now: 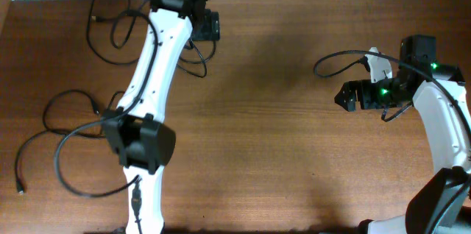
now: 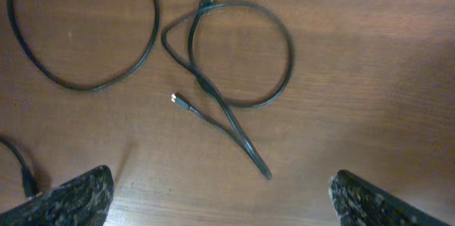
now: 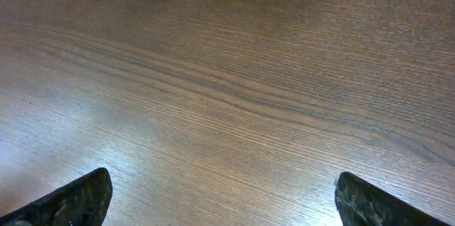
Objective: Untangle cables
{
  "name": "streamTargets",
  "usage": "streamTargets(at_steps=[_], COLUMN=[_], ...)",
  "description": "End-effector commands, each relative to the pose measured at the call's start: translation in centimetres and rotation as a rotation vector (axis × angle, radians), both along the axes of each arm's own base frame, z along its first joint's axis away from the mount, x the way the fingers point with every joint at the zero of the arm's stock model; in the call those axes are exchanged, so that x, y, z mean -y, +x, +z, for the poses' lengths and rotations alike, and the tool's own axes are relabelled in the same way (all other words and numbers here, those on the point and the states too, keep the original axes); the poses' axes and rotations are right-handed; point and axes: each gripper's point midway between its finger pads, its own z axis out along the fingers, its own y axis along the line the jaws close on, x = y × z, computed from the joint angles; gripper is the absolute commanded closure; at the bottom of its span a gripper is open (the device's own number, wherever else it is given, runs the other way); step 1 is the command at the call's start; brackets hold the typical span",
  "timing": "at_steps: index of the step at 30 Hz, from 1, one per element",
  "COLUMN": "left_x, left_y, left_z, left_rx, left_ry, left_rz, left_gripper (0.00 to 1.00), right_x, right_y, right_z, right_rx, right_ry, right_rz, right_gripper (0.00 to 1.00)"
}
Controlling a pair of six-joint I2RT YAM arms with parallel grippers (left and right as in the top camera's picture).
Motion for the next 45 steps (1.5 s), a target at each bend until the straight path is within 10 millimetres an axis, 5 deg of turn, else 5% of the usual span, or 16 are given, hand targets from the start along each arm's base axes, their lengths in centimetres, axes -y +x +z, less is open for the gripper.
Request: streamTargets(at_steps=[1, 5, 13, 20, 30, 45], left_x=[0.2, 0.5, 2.2, 0.8, -2.4, -8.4], left_y=[-1.0, -2.7, -5.9, -11.0, -18.9, -24.2], left_z=[2.9, 2.9, 7.6, 9.9, 7.9, 3.0], left_rx=[0.091, 0.210, 0.608, 0.948, 1.250, 1.342], left_ry=[-0.044, -0.128, -0.284, -0.346, -0.224, -0.165], left_rz=[-0.074, -0.113, -0.210, -0.232, -0.281, -0.115], left_gripper=[0.01, 0.01, 0.01, 0.01, 0.01, 0.01], right_x=[0.0, 0.0, 0.0, 0.0, 0.0, 0.0], right_y=[0.4, 0.4, 0.4, 0.4, 0.4, 0.4], right_z=[0.5, 0.5, 0.5, 0.5, 0.5, 0.5], right_rx=[0.019, 0.019, 0.019, 0.019, 0.019, 0.019], right_ry=[-0.011, -0.011, -0.011, -0.011, -0.011, -0.011], right_rz=[-0.001, -0.001, -0.001, -0.001, -0.001, -0.001], right_gripper=[0.01, 0.01, 0.01, 0.01, 0.01, 0.01])
